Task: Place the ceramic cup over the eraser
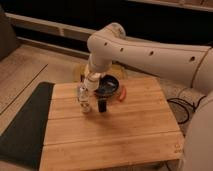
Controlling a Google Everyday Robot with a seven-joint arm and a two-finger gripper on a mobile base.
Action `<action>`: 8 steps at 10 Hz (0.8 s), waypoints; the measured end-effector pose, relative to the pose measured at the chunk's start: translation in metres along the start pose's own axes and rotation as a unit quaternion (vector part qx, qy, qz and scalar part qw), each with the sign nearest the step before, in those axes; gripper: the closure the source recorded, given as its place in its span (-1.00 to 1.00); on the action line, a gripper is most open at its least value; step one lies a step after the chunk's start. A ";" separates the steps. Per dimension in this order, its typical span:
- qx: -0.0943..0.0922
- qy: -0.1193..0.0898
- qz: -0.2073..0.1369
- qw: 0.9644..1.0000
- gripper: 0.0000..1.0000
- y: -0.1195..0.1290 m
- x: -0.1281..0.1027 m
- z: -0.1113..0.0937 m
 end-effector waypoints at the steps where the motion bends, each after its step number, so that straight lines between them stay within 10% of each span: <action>1: -0.005 0.017 0.010 1.000 1.00 -0.007 0.017 0.006; 8: -0.009 0.032 0.012 0.999 1.00 -0.008 0.024 0.018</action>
